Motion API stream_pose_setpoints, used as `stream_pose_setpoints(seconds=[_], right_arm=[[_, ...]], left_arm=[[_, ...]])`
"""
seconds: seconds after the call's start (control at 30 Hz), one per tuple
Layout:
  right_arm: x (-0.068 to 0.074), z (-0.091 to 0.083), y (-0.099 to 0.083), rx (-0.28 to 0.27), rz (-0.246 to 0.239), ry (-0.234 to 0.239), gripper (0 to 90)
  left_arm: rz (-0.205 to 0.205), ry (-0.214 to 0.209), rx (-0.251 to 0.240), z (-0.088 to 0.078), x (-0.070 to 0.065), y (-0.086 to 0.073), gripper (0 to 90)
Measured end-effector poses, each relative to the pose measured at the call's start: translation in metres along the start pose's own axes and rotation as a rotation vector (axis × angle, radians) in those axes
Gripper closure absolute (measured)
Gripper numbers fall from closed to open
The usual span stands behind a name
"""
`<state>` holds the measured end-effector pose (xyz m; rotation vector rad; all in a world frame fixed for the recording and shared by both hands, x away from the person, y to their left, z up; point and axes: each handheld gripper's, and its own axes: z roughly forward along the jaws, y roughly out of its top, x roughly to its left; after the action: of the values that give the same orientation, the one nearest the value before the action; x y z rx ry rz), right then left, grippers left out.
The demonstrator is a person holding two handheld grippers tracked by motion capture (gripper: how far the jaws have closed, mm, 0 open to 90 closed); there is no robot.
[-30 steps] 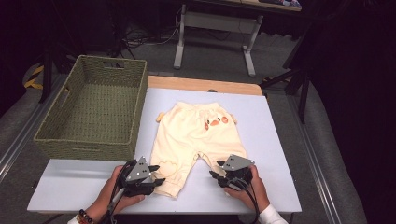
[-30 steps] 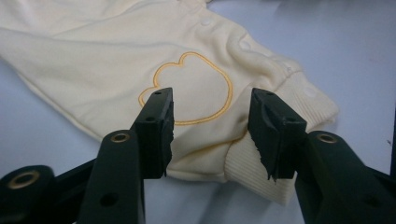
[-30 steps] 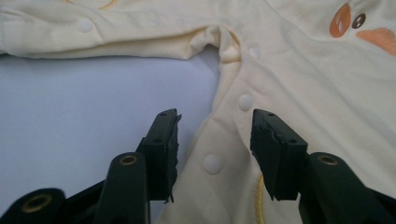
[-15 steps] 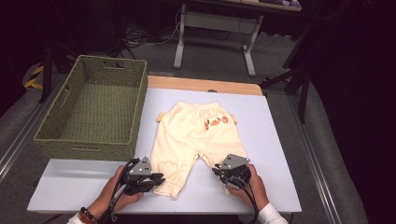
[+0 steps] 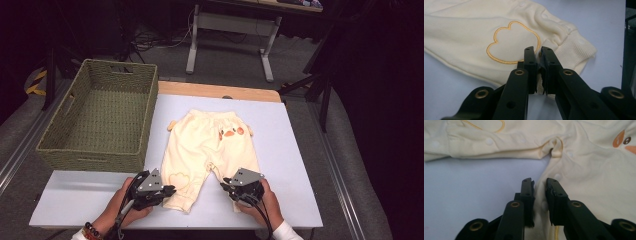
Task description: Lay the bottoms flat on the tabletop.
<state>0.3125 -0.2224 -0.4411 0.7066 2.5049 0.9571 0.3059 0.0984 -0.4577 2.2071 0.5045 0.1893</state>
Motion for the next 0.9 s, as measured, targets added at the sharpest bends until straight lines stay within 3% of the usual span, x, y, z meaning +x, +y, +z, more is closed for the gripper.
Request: stream_pose_setpoints(seconds=[0.03,0.07,0.23,0.4,0.63,0.67,0.7,0.8,0.9], right_arm=[[0.001,-0.002,0.001,-0.027,0.002,0.032,76.3],[0.002,-0.004,0.002,-0.04,-0.004,0.034,74.6],[0.0,-0.015,0.005,-0.11,-0.001,-0.017,75.5],[-0.011,-0.03,0.002,-0.154,0.007,-0.042,87.8],[-0.026,-0.043,-0.009,-0.199,0.041,-0.104,85.3],[-0.032,-0.046,-0.013,-0.212,0.059,-0.134,83.6],[-0.034,-0.047,-0.015,-0.212,0.059,-0.15,81.4],[-0.046,-0.05,-0.025,-0.182,0.071,-0.216,78.3],[-0.06,-0.049,-0.042,-0.151,0.165,-0.235,70.7]], left_arm=[[0.005,0.007,-0.011,-0.002,0.0,0.001,83.2],[-0.003,0.007,-0.024,-0.004,0.0,0.001,82.9],[0.008,0.039,-0.089,-0.017,-0.003,0.006,87.0],[0.0,0.088,-0.132,-0.028,-0.001,0.004,85.8],[0.002,0.152,-0.14,-0.035,0.002,-0.002,80.5],[0.006,0.184,-0.146,-0.036,0.003,-0.005,80.3],[0.007,0.199,-0.144,-0.036,0.003,-0.007,79.0],[-0.028,0.188,-0.127,-0.034,0.004,-0.013,73.2],[-0.066,0.165,-0.106,-0.03,0.002,-0.018,62.0]])
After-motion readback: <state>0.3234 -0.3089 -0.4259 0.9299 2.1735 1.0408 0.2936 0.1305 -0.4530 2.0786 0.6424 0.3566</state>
